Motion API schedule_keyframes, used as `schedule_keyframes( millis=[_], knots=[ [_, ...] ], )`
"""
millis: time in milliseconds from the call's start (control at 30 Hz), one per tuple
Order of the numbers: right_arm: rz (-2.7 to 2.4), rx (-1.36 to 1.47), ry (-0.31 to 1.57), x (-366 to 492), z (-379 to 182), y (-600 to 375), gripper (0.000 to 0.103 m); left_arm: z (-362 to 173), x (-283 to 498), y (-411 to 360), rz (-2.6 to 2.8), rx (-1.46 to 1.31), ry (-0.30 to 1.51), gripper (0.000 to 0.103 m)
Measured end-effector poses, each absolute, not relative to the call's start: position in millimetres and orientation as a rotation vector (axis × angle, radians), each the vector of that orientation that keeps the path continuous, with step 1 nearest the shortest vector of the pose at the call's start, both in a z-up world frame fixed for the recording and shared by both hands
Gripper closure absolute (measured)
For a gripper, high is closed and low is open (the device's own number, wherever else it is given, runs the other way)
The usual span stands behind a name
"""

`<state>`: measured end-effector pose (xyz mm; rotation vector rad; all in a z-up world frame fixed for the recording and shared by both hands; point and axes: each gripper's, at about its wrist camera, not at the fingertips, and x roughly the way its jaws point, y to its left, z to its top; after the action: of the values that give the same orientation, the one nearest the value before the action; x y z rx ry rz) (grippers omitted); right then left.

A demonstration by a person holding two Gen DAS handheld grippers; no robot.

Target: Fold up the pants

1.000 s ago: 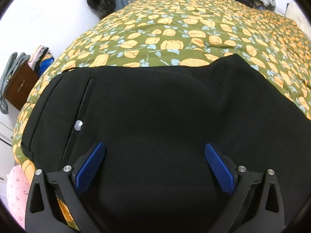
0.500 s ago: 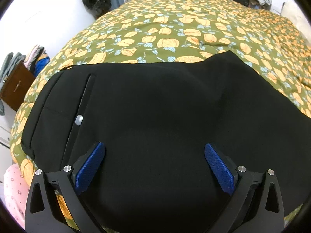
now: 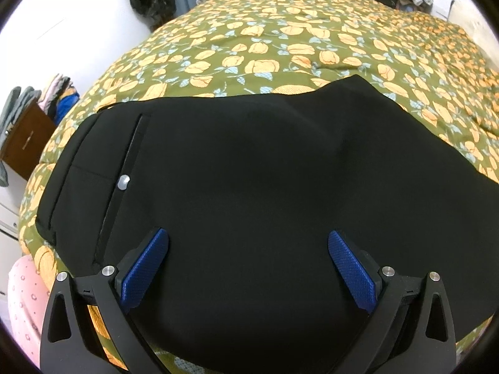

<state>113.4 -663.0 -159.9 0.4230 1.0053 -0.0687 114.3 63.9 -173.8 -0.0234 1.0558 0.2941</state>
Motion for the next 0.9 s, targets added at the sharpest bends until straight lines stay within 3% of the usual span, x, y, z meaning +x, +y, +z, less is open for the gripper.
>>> schedule_keyframes(
  millis=[100, 233, 533, 667, 900],
  knots=[
    [0.019, 0.553, 1.003, 113, -169, -675, 0.015, -174, 116, 65, 0.304, -0.035, 1.061, 0.001],
    [0.098, 0.474, 1.111, 120, -189, -654, 0.024, -174, 116, 64, 0.316, -0.039, 1.063, 0.001],
    [0.236, 0.526, 1.077, 109, -187, -642, 0.026, -174, 113, 62, 0.321, -0.029, 1.054, 0.001],
    [0.192, 0.355, 1.036, 113, -166, -625, 0.026, -174, 113, 63, 0.321, -0.03, 1.055, 0.001],
    [0.206, 0.224, 1.143, 138, -187, -608, 0.025, -173, 112, 62, 0.326, -0.031, 1.061, 0.001]
  ],
)
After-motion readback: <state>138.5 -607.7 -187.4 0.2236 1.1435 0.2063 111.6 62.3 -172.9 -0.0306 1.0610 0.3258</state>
